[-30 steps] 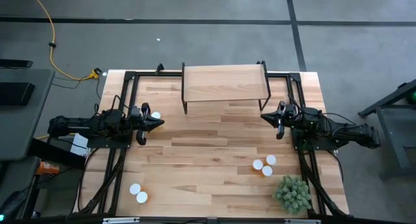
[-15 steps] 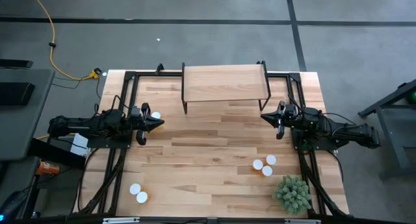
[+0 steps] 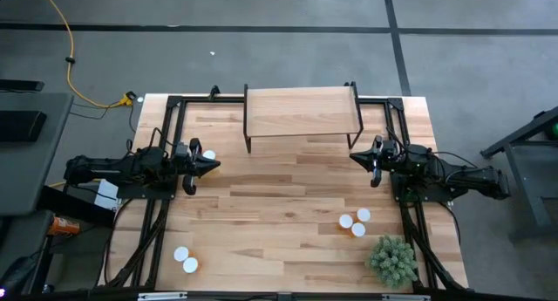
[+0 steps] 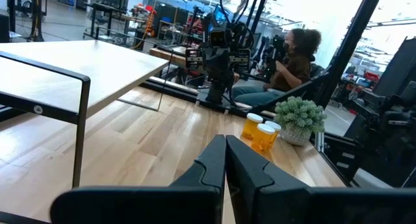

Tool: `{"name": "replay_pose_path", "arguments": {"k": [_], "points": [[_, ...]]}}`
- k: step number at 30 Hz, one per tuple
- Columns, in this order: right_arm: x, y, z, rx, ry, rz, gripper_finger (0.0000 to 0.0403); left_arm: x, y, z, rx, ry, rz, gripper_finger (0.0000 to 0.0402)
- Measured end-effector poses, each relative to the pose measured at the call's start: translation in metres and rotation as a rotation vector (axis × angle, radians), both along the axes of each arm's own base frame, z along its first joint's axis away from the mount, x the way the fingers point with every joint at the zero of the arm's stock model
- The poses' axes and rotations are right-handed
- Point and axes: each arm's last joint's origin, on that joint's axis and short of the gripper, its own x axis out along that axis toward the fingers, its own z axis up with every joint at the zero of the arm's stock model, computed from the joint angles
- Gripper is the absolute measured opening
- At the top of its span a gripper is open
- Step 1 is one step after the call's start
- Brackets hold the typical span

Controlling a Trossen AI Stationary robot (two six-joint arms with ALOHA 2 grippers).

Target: Pick and place medicine bottles onto shelf by color

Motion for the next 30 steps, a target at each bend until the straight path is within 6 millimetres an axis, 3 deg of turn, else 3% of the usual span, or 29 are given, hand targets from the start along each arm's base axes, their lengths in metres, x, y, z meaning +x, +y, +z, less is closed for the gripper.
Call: {"name": "replay_pose_path", "arguments": {"k": [9, 14, 17, 23, 30], "points": [[0.000, 0.000, 0.000, 0.000, 0.000, 0.000, 0.0000, 0.000, 0.001, 0.002, -0.079, -0.042, 0.028, 0.0001], [0.000, 0.000, 0.000, 0.000, 0.000, 0.000, 0.0000, -0.003, 0.003, 0.021, -0.121, -0.249, 0.094, 0.0001], [0.000, 0.000, 0.000, 0.000, 0.000, 0.000, 0.0000, -0.002, 0.006, 0.031, -0.155, -0.288, 0.179, 0.0005], [0.000, 0.000, 0.000, 0.000, 0.000, 0.000, 0.0000, 0.011, 0.009, 0.057, -0.193, -0.134, 0.270, 0.0065], [0.000, 0.000, 0.000, 0.000, 0.000, 0.000, 0.0000, 0.031, 0.018, 0.108, -0.180, 0.271, 0.367, 0.0182]]}}
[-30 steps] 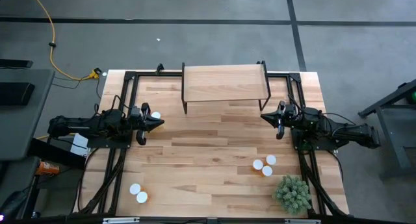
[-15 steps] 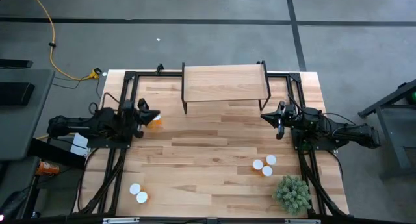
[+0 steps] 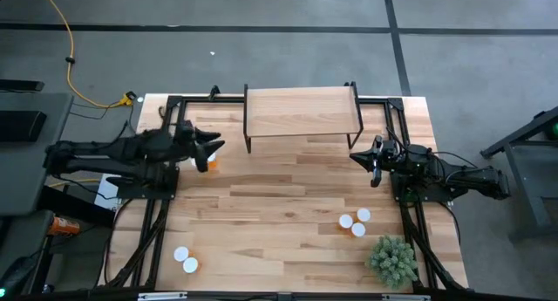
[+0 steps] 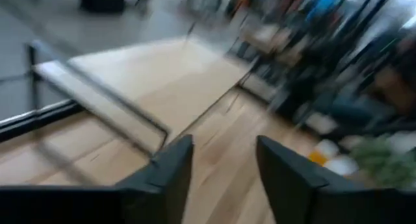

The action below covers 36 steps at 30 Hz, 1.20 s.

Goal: Pick and place medicine bottles onto shelf by color
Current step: Put the orange pill bottle on the shelf

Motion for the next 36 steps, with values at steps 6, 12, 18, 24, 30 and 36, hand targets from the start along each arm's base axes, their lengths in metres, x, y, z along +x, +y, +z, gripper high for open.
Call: {"name": "replay_pose_path", "arguments": {"k": [6, 12, 18, 24, 30, 36], "points": [[0.000, 0.000, 0.000, 0.000, 0.000, 0.000, 0.0000, 0.014, 0.012, 0.035, -0.083, 0.301, 0.023, 0.0277], [0.000, 0.000, 0.000, 0.000, -0.001, 0.000, 0.0000, 0.026, 0.028, 0.029, -0.247, 0.574, 0.021, 0.0345], [0.000, 0.000, 0.000, 0.000, 0.000, 0.000, 0.0000, 0.040, 0.047, -0.003, -0.402, 0.855, -0.048, 0.0361], [0.000, 0.000, 0.000, 0.000, 0.000, 0.000, 0.0000, 0.054, 0.063, -0.032, -0.427, 1.080, -0.145, 0.0359], [0.000, 0.000, 0.000, 0.000, 0.000, 0.000, 0.0000, 0.062, 0.076, -0.057, -0.488, 1.236, -0.224, 0.0358], [0.000, 0.000, 0.000, 0.000, 0.000, 0.000, 0.0000, 0.070, 0.083, -0.078, -0.535, 1.331, -0.268, 0.0358]]}}
